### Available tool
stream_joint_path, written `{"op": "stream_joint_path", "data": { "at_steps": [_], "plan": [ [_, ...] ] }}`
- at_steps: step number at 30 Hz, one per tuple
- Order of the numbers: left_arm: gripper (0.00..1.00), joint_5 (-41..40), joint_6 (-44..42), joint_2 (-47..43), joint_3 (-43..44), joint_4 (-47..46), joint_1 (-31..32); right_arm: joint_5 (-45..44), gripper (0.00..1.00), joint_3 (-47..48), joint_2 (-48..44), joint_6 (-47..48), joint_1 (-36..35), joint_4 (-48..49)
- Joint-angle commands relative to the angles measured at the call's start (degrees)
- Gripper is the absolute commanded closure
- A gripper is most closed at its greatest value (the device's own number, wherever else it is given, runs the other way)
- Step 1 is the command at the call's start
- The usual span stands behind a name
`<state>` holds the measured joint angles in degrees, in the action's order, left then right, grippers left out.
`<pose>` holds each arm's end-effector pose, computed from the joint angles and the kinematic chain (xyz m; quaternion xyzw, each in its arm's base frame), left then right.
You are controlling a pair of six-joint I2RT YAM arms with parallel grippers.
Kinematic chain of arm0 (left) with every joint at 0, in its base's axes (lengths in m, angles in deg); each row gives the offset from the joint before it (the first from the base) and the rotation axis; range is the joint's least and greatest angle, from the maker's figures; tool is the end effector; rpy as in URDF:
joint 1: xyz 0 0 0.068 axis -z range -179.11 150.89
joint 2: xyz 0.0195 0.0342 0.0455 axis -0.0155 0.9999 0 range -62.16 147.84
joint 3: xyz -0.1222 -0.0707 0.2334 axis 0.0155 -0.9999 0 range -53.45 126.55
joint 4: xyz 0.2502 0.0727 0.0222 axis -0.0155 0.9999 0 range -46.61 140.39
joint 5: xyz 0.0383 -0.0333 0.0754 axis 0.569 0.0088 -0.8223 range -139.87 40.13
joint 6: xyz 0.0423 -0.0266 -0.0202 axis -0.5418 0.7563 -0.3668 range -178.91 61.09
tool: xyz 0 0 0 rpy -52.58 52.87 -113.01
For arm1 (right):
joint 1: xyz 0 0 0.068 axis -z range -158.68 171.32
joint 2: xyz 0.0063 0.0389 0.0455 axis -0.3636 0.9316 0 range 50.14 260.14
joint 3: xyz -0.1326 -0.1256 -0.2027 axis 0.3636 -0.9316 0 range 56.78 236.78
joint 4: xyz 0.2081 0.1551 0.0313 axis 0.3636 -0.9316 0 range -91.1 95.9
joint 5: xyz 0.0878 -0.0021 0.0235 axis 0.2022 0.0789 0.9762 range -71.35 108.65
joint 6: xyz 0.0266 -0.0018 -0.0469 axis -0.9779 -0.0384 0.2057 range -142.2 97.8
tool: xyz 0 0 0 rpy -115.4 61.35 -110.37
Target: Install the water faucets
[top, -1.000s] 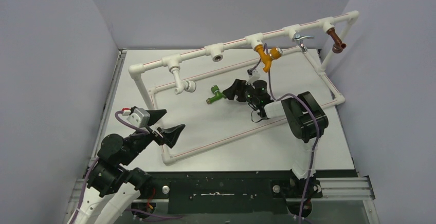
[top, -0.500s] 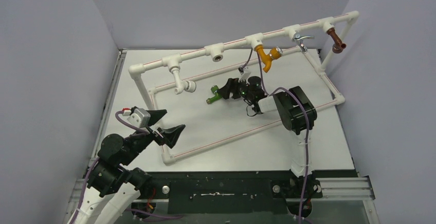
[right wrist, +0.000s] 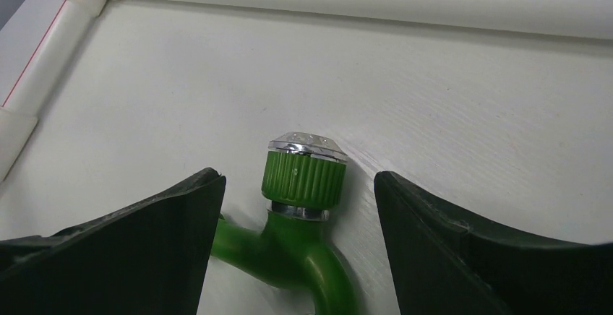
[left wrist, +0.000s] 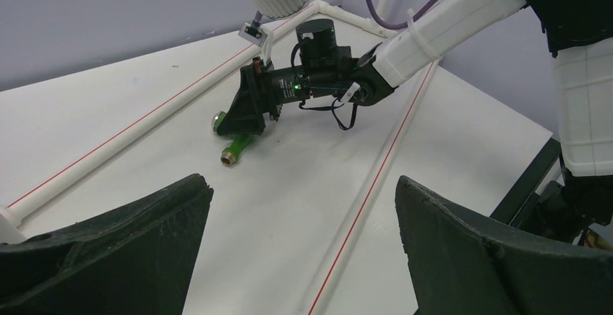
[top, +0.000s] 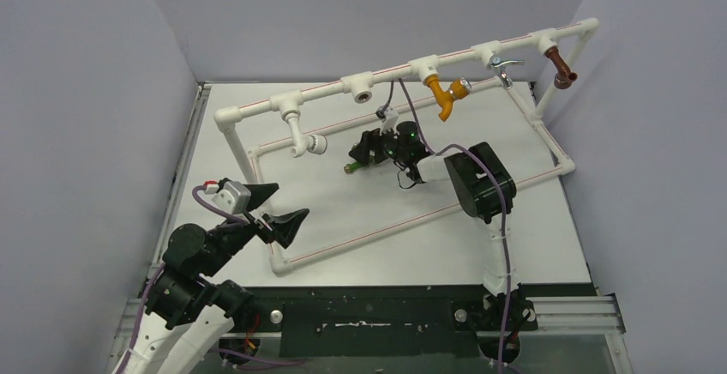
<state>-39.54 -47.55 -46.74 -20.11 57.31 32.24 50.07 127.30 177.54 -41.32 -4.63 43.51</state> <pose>0.0727 -0.0518 0.3238 0.1828 0.6575 -0.3225 0.6560 0.4081 0.2194 0.1165 -0.2032 0.7743 0.4175 0.4300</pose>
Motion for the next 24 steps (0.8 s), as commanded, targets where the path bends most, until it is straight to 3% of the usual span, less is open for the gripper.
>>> {"op": "stream_joint_path", "data": {
  "at_steps": [1, 11, 22, 24],
  "plan": [
    [0.03, 0.64, -0.72, -0.76, 0.32, -2.46, 0.07, -2.30, 0.23, 3.06, 0.58, 6.71, -1.58, -5.26],
    [0.03, 0.70, -0.63, -1.22, 0.23, -2.41, 0.11, -9.70, 0.40, 6.13, 0.57, 13.57, -4.18, -13.80],
    [0.03, 1.01, -0.54, -1.44, 0.21, -2.37, 0.11, -10.34, 0.99, 0.09, -3.69, 10.85, -5.53, -10.47],
    [0.03, 1.05, -0.54, -1.49, 0.23, -2.35, 0.11, -10.74, 1.00, -2.03, -5.25, 9.78, -6.06, -8.94]
  ]
}}
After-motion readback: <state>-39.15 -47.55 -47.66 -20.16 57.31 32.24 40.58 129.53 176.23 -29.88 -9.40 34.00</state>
